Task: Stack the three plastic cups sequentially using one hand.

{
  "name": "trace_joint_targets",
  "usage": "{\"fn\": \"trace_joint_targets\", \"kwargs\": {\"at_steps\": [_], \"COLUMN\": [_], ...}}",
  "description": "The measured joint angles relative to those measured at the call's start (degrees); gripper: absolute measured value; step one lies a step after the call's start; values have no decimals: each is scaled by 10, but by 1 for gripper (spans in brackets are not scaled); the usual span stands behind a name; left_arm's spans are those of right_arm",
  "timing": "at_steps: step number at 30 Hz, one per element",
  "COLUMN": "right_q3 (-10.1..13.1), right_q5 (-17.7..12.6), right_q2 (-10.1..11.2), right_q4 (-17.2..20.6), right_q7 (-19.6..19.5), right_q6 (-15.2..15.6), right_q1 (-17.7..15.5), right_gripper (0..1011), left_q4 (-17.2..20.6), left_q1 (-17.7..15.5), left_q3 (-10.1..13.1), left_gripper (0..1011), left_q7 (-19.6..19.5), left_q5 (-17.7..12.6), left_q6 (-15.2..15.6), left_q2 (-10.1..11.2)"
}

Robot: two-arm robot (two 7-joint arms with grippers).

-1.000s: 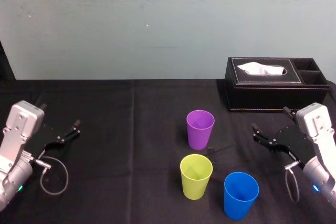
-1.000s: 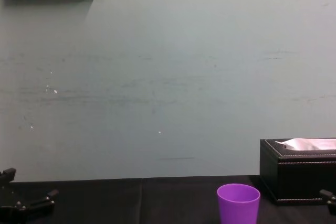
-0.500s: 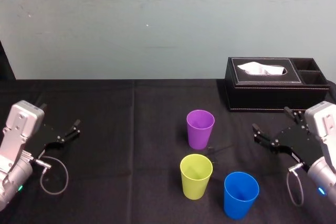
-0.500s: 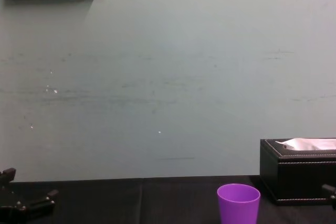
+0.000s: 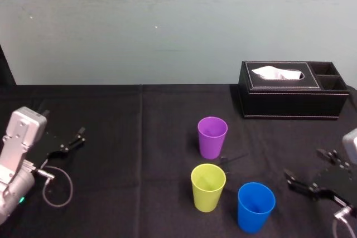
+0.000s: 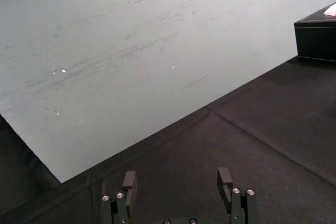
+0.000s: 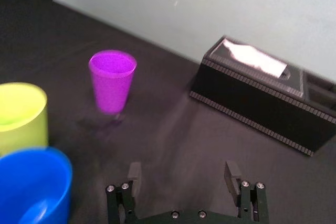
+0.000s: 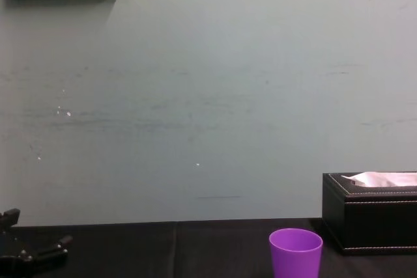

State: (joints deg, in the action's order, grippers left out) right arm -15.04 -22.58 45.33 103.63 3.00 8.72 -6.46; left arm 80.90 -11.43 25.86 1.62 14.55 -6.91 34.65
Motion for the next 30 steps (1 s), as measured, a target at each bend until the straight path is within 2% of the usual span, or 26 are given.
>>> {"fn": "trace_joint_targets", "kwargs": {"at_steps": [3,6,16,21,30], "right_q3": [23,33,41,42,32], "right_q5": [-18,-30,-45,-47,-38], "right_q2": [25,37,41,37,30], "right_q4": [39,61,99,109,116], "right_q7": [9,20,44,56,88], "right_q6": [39,60,97,103,110], "right_q1": [-40,-64,-111,-119,-108], "right_gripper": [1004,1004,1004,1004,1004], "left_q4": [0,0,0,0,0], "left_q1": [0,0,0,0,0], "left_q3": [0,0,0,0,0], "left_gripper": [1000,1000,1000,1000,1000], "left_q7": [0,0,0,0,0], "left_q5": [0,0,0,0,0], "left_q6": [0,0,0,0,0], "left_q2": [0,0,0,0,0]}}
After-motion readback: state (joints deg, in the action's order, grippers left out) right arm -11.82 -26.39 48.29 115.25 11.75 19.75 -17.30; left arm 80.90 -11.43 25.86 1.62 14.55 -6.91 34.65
